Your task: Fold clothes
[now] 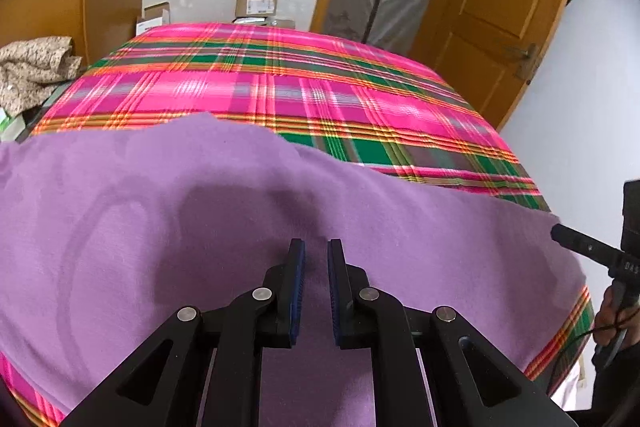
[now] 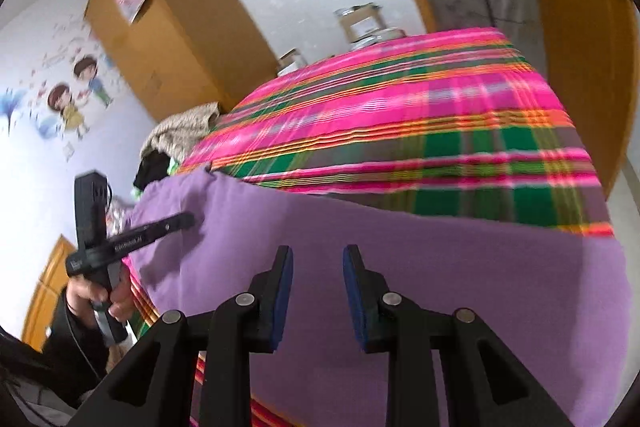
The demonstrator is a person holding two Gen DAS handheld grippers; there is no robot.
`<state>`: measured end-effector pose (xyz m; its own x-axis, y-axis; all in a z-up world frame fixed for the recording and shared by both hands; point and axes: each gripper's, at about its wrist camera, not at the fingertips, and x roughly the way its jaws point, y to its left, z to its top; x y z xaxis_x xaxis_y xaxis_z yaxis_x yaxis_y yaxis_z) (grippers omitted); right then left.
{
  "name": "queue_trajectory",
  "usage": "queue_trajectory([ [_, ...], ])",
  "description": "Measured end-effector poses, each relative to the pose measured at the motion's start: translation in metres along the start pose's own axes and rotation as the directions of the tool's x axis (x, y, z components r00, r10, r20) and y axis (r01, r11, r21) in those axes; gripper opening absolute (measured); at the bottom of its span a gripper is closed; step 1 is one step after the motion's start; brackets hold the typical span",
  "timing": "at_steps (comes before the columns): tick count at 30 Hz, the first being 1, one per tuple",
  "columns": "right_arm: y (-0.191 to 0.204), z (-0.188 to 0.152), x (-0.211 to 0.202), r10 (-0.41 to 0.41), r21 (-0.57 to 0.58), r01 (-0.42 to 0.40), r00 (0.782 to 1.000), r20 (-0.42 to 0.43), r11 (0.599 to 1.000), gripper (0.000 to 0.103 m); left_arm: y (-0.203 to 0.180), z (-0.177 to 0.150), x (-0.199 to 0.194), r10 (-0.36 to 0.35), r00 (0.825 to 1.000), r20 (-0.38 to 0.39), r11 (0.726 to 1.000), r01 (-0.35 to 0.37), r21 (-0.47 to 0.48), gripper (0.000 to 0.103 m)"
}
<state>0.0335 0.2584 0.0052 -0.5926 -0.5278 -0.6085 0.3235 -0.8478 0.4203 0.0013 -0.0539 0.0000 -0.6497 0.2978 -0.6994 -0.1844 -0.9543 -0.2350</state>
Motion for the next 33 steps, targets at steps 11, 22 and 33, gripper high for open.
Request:
queue_trajectory([
  [11, 0.044, 0.041, 0.045, 0.007, -0.206, -0.024, 0.996, -0.084, 0.978, 0.031, 0.011, 0.025, 0.007, 0.029, 0.999, 0.032, 0.999, -0.030, 0.030, 0.012],
  [22, 0.072, 0.051, 0.146, 0.057, -0.208, -0.121, 0.956, -0.288, 0.971, 0.014, 0.031, 0.045, 0.044, -0.012, 0.999, -0.045, 0.999, 0.011, -0.032, 0.012],
  [33, 0.027, 0.034, 0.069, 0.015, -0.093, -0.029, 0.989, -0.147, 0.995, 0.013, 0.052, 0.013, 0.010, 0.016, 1.000, -0.023, 0.998, -0.018, -0.066, 0.012],
])
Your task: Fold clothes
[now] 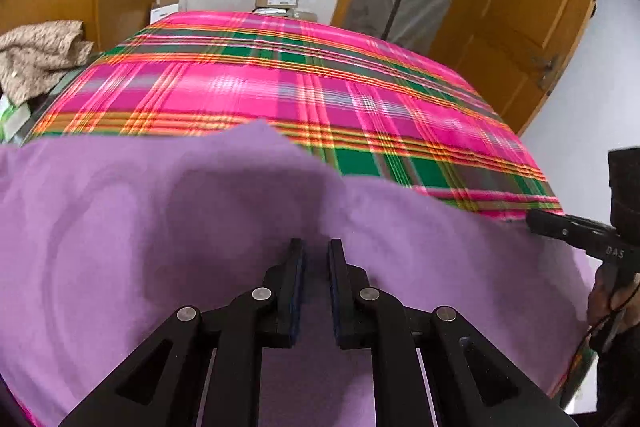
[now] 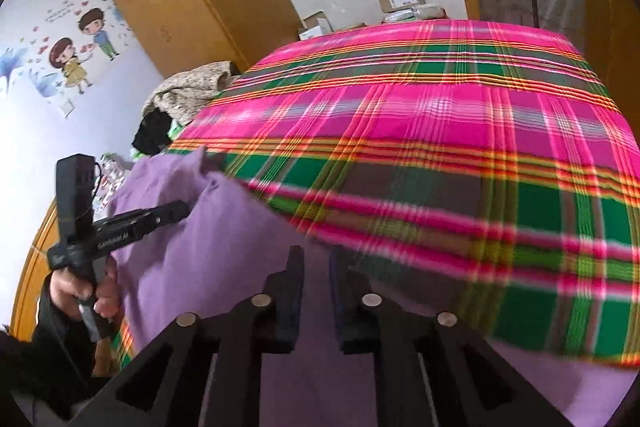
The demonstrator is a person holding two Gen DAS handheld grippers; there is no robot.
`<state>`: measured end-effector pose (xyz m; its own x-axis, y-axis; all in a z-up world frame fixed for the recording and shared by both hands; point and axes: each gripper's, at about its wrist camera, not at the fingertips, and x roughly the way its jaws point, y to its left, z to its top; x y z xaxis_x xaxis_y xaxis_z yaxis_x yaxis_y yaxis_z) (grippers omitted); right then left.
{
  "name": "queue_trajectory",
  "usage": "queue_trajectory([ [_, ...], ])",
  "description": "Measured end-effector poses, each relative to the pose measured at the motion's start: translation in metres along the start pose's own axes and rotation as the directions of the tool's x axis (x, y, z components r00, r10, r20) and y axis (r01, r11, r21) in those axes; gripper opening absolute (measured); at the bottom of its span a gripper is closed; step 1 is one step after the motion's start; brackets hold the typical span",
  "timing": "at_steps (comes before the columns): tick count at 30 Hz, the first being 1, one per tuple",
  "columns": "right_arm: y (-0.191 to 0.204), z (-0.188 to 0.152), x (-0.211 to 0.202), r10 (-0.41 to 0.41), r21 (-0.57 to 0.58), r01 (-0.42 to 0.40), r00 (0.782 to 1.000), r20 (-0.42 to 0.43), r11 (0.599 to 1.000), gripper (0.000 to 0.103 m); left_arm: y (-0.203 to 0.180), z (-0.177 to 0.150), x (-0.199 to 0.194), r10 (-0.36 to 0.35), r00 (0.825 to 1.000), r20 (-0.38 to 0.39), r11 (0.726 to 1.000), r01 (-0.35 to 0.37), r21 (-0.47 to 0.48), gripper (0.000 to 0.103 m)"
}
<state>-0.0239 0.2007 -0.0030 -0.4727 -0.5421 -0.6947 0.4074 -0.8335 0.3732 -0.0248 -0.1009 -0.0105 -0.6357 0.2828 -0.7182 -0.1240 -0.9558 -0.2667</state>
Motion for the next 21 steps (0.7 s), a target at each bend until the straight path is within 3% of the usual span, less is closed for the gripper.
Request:
queue_trajectory([
  [2, -0.003, -0.009, -0.004, -0.023, 0.014, 0.023, 1.000, -0.007, 1.000, 0.013, 0.004, -0.008, -0.008, -0.005, 1.000, 0.016, 1.000, 0.005, -0.011, 0.012],
  [6, -0.035, -0.015, -0.021, -0.150, 0.132, 0.146, 0.989, 0.018, 0.980, 0.015, 0.006, -0.022, -0.019, 0.012, 1.000, 0.023, 1.000, -0.012, 0.000, 0.012],
  [11, -0.006, -0.028, -0.055, -0.060, 0.035, 0.057, 0.993, 0.098, 0.998, 0.016, -0.002, -0.044, -0.035, 0.029, 0.999, 0.028, 0.999, -0.030, 0.034, 0.012],
  [16, 0.045, -0.055, -0.060, 0.037, -0.092, -0.032, 0.998, 0.059, 0.995, 0.017, -0.031, -0.056, -0.039, -0.057, 0.998, 0.018, 0.994, 0.055, 0.099, 0.012],
  [21, 0.067, -0.089, -0.049, 0.028, -0.162, -0.035, 0.999, -0.041, 0.986, 0.017, -0.076, -0.076, -0.040, -0.166, 0.986, -0.025, 0.960, 0.168, 0.223, 0.012],
])
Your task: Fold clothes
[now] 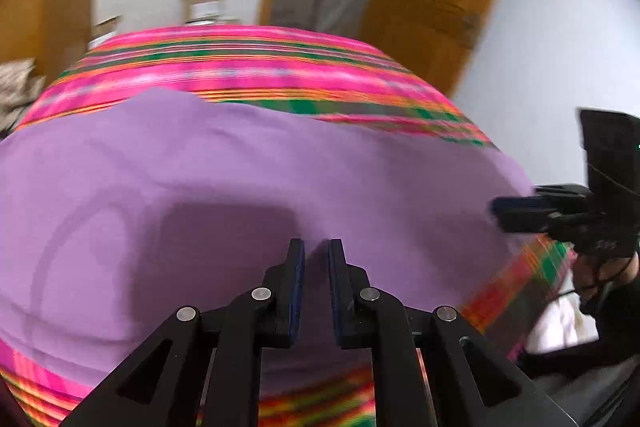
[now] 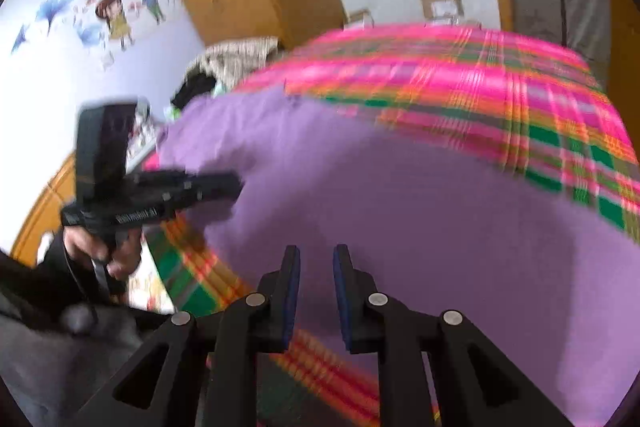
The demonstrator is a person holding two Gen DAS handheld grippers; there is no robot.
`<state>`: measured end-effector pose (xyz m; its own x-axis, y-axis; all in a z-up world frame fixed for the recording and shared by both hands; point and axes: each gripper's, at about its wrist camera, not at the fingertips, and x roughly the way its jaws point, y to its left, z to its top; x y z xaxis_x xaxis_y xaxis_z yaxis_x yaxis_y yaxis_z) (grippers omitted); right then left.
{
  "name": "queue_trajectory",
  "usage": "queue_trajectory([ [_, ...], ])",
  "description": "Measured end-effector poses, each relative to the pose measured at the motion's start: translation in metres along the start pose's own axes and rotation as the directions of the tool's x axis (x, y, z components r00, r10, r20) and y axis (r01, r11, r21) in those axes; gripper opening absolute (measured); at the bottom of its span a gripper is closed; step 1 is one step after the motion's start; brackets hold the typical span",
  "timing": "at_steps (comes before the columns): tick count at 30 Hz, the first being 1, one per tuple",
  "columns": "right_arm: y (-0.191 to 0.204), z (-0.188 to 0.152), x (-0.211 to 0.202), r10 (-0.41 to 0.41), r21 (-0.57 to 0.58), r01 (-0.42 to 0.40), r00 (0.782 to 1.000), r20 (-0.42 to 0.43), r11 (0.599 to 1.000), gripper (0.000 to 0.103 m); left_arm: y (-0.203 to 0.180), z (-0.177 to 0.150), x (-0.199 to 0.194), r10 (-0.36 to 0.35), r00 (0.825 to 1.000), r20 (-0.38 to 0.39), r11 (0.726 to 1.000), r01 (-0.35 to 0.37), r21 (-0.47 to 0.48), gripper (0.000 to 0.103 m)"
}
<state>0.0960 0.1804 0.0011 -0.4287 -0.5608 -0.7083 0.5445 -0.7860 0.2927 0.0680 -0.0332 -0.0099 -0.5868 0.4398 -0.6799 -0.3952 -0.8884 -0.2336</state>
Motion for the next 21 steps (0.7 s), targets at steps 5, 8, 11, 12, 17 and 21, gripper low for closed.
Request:
queue_trajectory([
  [5, 0.000, -0.031, -0.014, -0.092, -0.023, 0.091, 0.996, -0.014, 0.996, 0.016, -0.019, -0.008, 0.003, -0.021, 1.000, -0.016, 0.997, 0.022, 0.076, 0.012],
  [8, -0.005, -0.035, -0.023, -0.142, 0.002, 0.142, 0.990, 0.002, 0.990, 0.016, -0.022, -0.008, 0.004, -0.024, 1.000, -0.017, 0.996, 0.025, 0.088, 0.012],
  [11, -0.002, -0.031, -0.026, -0.172, 0.004, 0.172, 0.984, 0.046, 0.985, 0.017, -0.024, -0.007, 0.004, -0.027, 1.000, -0.012, 0.995, 0.028, 0.100, 0.012],
  [12, 0.000, -0.028, -0.026, -0.169, 0.006, 0.169, 0.983, 0.065, 0.986, 0.018, -0.027, -0.008, 0.002, -0.034, 0.999, -0.011, 0.994, 0.035, 0.108, 0.012],
  [17, 0.009, -0.026, -0.003, -0.182, -0.050, 0.185, 0.982, 0.048, 0.982, 0.022, -0.029, -0.016, 0.001, -0.043, 0.999, -0.010, 0.992, 0.044, 0.120, 0.012],
  [21, 0.004, -0.022, -0.004, -0.172, -0.018, 0.175, 0.981, 0.090, 0.984, 0.022, -0.005, -0.016, -0.009, 0.035, 0.999, 0.027, 0.998, -0.036, 0.055, 0.012],
])
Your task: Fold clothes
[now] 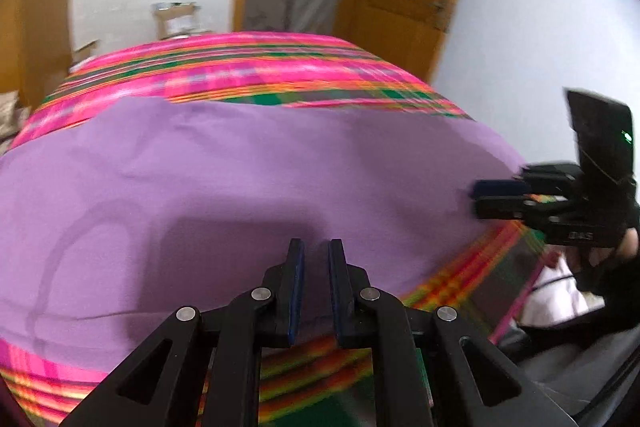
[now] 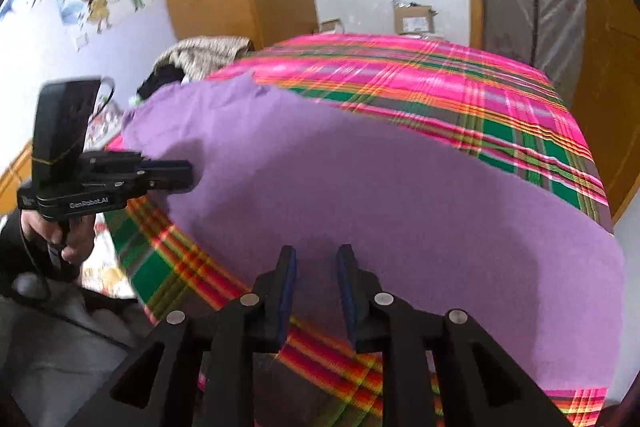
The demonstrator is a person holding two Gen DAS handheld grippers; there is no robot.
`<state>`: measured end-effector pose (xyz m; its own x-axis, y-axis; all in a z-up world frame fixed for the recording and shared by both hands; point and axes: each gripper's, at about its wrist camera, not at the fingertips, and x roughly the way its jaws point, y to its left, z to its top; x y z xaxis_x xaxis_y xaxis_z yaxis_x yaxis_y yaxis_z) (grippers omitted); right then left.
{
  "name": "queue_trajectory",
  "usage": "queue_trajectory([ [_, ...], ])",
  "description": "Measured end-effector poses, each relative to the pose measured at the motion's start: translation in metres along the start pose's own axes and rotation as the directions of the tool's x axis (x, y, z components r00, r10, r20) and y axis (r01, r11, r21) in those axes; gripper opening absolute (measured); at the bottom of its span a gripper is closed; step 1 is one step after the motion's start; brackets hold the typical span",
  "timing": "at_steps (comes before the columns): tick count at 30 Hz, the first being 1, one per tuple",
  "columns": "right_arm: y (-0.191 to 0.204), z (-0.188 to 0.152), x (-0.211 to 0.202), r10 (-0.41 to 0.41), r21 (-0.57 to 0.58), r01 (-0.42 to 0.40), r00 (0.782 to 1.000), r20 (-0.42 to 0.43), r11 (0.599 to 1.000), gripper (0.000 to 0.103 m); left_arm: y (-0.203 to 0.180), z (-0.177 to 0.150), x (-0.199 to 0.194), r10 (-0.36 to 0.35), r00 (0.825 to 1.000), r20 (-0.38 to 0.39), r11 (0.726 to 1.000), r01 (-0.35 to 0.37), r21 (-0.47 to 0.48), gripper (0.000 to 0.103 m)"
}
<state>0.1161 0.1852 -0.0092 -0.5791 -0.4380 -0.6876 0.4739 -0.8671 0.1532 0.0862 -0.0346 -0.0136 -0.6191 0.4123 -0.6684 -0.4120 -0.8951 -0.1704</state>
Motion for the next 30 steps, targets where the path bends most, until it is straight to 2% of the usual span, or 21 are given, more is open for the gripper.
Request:
queue_trajectory([
  [4, -0.008, 0.002, 0.009, 0.002, 0.027, -0.002, 1.000, -0.012, 1.000, 0.023, 0.039, -0.001, -0.007, 0.117, 0.993, 0.023, 0.988, -0.114, -0.109, 0.012],
  [7, -0.008, 0.004, 0.011, 0.022, 0.018, -0.022, 1.000, -0.004, 1.000, 0.027, 0.066, -0.001, -0.015, 0.182, 0.983, 0.027, 0.970, -0.175, -0.167, 0.012],
  [12, 0.002, 0.009, 0.019, 0.097, -0.028, -0.098, 0.994, -0.042, 0.995, 0.067, 0.105, -0.002, -0.027, 0.305, 0.952, 0.020, 0.922, -0.290, -0.258, 0.012],
  [13, 0.006, 0.011, 0.019, 0.083, -0.047, -0.086, 0.995, -0.060, 0.995, 0.067, 0.116, -0.002, -0.031, 0.338, 0.941, 0.014, 0.902, -0.320, -0.291, 0.012],
  [14, 0.006, 0.014, 0.020, 0.071, -0.032, -0.073, 0.995, -0.069, 0.997, 0.064, 0.122, -0.003, -0.034, 0.355, 0.935, 0.014, 0.890, -0.333, -0.310, 0.012],
  [15, 0.006, 0.018, 0.020, 0.058, -0.017, -0.060, 0.995, -0.079, 0.998, 0.050, 0.128, -0.004, -0.038, 0.373, 0.928, 0.016, 0.878, -0.347, -0.328, 0.012],
  [17, -0.004, 0.024, 0.020, 0.103, 0.062, -0.100, 0.993, -0.056, 0.993, 0.026, 0.141, -0.005, -0.048, 0.427, 0.904, 0.017, 0.846, -0.392, -0.361, 0.012],
  [21, -0.009, 0.038, 0.020, 0.081, 0.091, -0.080, 0.997, 0.000, 0.993, 0.017, 0.174, -0.011, -0.056, 0.515, 0.856, -0.036, 0.765, -0.478, -0.432, 0.012],
  [22, -0.007, 0.043, 0.022, 0.087, 0.084, -0.087, 0.996, 0.006, 0.993, 0.016, 0.182, -0.015, -0.058, 0.518, 0.854, -0.049, 0.754, -0.483, -0.445, 0.012],
  [23, -0.005, 0.047, 0.025, 0.089, 0.081, -0.089, 0.996, 0.007, 0.993, 0.016, 0.185, -0.017, -0.061, 0.508, 0.861, -0.034, 0.761, -0.467, -0.451, 0.012],
  [30, 0.005, 0.080, 0.052, 0.102, 0.069, -0.102, 0.995, 0.007, 0.992, 0.016, 0.187, -0.024, -0.067, 0.508, 0.861, -0.029, 0.763, -0.465, -0.449, 0.012],
])
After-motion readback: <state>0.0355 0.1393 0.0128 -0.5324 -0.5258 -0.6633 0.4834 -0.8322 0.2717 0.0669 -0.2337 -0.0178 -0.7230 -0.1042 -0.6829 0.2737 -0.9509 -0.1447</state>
